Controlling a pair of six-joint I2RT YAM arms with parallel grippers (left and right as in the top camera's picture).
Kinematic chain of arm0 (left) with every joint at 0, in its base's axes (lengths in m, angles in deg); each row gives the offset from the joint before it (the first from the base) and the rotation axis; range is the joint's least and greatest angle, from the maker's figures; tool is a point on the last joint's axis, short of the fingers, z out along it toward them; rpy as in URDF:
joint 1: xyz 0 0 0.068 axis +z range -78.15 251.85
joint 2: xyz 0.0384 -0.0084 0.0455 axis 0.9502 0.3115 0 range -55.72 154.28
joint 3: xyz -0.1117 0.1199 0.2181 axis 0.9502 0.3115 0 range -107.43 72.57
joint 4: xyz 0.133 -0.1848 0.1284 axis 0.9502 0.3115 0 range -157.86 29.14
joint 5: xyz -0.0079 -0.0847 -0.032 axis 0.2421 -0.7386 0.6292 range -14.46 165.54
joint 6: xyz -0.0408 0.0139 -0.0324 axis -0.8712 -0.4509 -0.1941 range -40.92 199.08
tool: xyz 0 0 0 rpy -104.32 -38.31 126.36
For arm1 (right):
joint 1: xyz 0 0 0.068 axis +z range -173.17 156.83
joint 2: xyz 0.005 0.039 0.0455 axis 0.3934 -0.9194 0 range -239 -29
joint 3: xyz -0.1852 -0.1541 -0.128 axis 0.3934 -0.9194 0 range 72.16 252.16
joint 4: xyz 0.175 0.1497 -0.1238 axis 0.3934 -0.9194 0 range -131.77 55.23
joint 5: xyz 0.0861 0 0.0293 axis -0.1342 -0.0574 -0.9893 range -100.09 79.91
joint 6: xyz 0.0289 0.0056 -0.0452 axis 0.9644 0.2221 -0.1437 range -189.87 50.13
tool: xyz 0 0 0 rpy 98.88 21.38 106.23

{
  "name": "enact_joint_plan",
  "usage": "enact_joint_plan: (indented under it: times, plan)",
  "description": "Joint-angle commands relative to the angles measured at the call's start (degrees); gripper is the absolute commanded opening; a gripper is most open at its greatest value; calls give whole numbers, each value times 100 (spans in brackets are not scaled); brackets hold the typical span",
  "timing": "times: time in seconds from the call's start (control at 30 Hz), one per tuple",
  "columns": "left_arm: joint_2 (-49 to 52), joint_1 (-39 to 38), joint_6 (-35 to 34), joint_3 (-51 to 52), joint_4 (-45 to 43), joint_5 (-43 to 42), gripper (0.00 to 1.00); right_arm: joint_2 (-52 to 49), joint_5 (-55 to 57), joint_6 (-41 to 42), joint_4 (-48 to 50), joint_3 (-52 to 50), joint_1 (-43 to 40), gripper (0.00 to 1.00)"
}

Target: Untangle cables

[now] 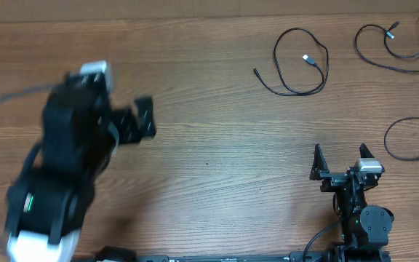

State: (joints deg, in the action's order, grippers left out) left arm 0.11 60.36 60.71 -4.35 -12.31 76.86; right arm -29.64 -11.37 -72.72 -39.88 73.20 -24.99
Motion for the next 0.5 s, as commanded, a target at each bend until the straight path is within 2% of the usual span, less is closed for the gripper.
enact_joint_plan:
  times: [0.0,0.2,0.47]
  plan:
    - [-852,20,275,511,66,-107,100,48,17,-24,37,-59,26,100]
    - [-2004,22,149,723,837,-260,100,48,17,-24,37,-59,26,100]
    - [-2273,22,168,726,1565,-160,99,48,17,-24,37,-59,26,100]
